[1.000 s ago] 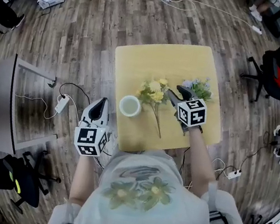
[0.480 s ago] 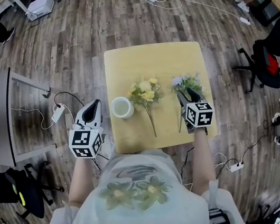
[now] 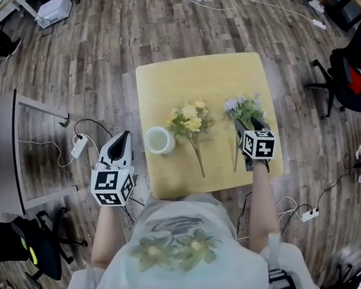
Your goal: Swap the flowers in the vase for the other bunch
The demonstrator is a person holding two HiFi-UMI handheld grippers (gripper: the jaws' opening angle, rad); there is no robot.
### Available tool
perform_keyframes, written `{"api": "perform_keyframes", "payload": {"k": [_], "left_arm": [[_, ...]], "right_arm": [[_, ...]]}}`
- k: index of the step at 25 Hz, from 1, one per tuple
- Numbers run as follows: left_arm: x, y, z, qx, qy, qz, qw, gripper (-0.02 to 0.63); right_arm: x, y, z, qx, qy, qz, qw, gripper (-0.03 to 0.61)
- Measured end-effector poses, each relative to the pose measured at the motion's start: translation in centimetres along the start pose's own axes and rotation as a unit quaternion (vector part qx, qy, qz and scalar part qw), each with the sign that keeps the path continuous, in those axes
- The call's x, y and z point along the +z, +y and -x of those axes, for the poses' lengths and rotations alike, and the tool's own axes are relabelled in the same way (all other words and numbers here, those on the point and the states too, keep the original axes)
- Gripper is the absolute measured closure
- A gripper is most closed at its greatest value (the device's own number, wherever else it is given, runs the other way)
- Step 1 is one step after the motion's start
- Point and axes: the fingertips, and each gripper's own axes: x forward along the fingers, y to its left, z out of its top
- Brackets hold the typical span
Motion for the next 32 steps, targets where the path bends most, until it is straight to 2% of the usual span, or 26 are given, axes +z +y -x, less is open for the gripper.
{"api": "perform_keyframes", "payload": {"k": [6,10,16,27,32], "left_arm": [[-0.4,0.4,-0.1,0.008,0.005,0.004,0.9999,0.597],[-0.6,0.6,-0.3,0.015,0.010,0.005,0.9998,0.597],[-1.0,1.0,-0.8,0.022,0.021,0.006,0.9995,0.597],[-1.7,1.6,-1.9,0.030,0.031,0.009,0.9990,0.597],[-1.9,1.6,-2.3,0.027,0.034,0.010,0.9990,0.596]], "right_arm": [[-1.1,-2.1,-2.0,-0.038,0.024,-0.018,0.999,0.333],[-1.8,-2.8,-3.9,-0.040,0.042,-0.030,0.998,0.321],[-2.1,-3.8,-6.4,-0.071,0.070,-0.042,0.994,0.308],[-3.4,-4.4,-10.5,-0.088,0.122,-0.042,0.988,0.310],[-3.8,-3.9,-11.7,-0.077,0.125,-0.045,0.988,0.310]]}}
